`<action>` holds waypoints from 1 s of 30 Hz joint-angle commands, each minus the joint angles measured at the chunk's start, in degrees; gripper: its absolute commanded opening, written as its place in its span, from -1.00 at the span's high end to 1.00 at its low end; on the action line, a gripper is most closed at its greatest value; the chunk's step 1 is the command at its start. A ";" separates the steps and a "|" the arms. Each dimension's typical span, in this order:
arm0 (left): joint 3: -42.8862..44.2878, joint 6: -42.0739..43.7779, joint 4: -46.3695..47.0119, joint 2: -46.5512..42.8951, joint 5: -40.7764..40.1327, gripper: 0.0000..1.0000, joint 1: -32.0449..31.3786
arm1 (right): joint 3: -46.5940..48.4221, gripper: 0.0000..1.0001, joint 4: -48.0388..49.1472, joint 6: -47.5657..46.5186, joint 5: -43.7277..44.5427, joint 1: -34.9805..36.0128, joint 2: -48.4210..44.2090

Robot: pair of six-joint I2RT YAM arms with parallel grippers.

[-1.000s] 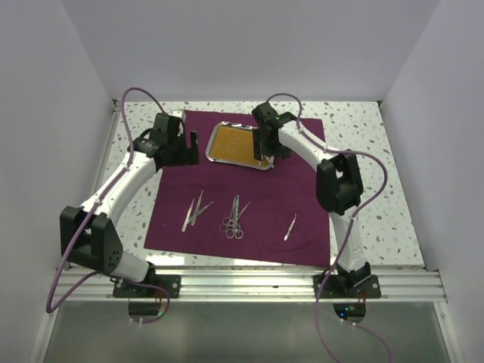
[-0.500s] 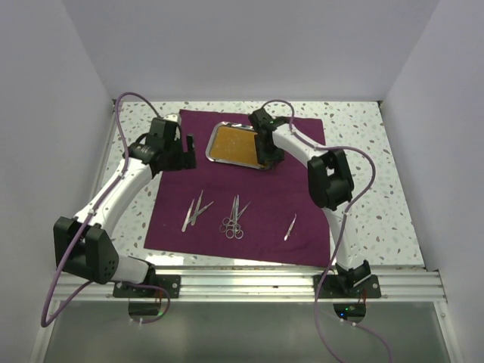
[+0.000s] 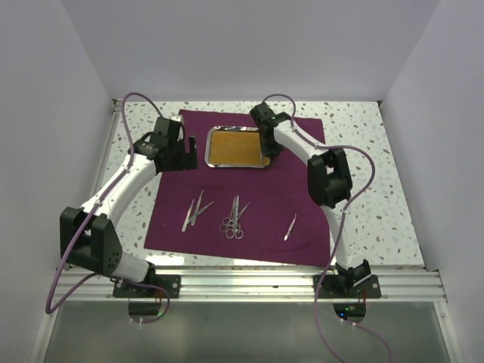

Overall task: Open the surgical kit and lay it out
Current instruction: Pick up the medical item from the container, then place the medical item in the surgical kit.

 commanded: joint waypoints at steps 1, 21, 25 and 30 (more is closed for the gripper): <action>3.03 -0.74 1.01 1.67 0.33 -0.77 0.10 | 0.13 1.00 -1.00 -1.44 1.99 -0.56 -1.42; 10.94 -0.57 2.86 8.62 3.50 -0.81 -0.77 | -23.38 1.00 -1.28 3.91 -4.58 -2.15 -30.23; 15.23 0.40 2.60 11.43 -0.54 -0.86 -5.94 | -45.76 1.00 1.63 9.00 -11.69 1.18 -44.27; 20.78 0.14 1.54 16.61 -1.87 -0.89 -9.65 | -62.25 1.00 5.05 19.20 -14.87 7.25 -56.95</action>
